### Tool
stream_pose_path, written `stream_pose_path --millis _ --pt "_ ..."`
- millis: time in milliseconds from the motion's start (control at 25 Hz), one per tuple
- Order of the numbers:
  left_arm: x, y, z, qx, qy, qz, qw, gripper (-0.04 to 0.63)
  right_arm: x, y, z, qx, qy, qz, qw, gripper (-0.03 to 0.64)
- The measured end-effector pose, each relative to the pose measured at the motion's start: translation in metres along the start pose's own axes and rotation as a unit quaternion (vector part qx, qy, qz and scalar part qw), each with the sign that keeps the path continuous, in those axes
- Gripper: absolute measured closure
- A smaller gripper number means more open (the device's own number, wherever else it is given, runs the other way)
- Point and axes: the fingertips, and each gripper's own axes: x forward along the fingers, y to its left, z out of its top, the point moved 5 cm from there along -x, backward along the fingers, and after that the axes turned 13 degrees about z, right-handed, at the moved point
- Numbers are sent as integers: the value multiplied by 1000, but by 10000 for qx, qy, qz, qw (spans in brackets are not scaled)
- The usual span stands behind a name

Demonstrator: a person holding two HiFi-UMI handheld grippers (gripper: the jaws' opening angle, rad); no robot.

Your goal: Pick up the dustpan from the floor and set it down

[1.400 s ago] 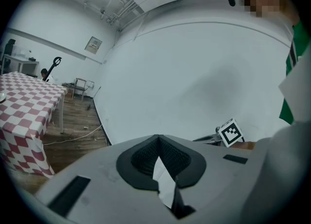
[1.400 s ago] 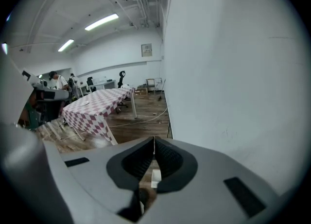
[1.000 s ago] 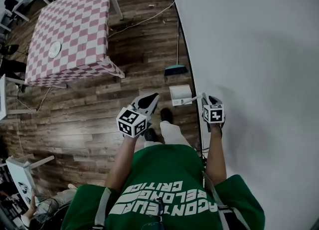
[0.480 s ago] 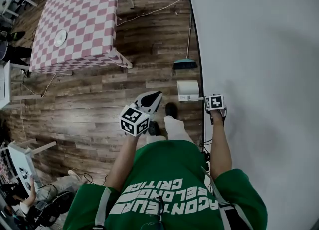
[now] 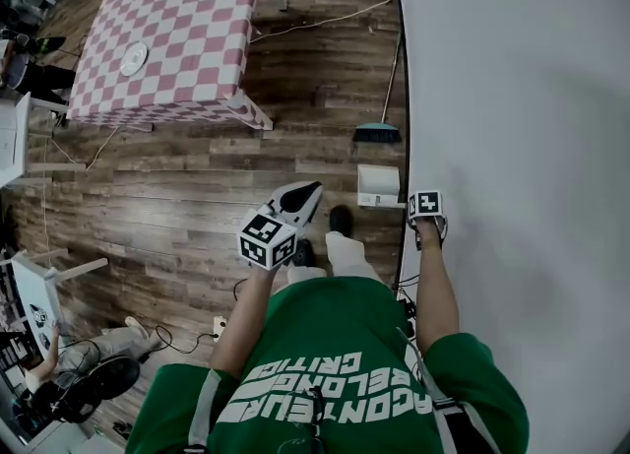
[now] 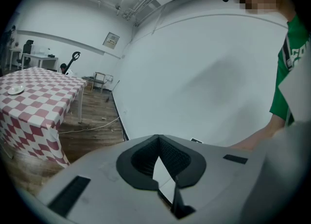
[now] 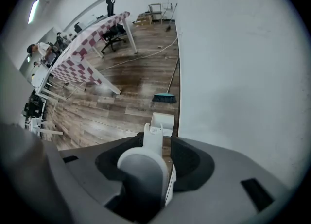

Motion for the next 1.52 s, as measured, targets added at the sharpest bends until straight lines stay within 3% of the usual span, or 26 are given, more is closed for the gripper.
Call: stream_pose_path --millis 80,120,280,1000,1520 --pt "1 2 0 -30 -13 57 10000 592 3 0 3 5 118 11 9999 430" --pt "1 3 0 -40 -17 75 10000 592 5 0 5 17 170 12 9999 480" --pt "1 5 -1 -91 -43 175 9998 592 7 -2 8 41 296 -60 9995 503" --pt "-24 22 21 -175 -435 626 9969 592 7 3 7 110 299 -230 9992 508" --pt "-53 39 27 -145 -701 756 9946 592 -18 26 -1 -4 -194 -247 9995 508"
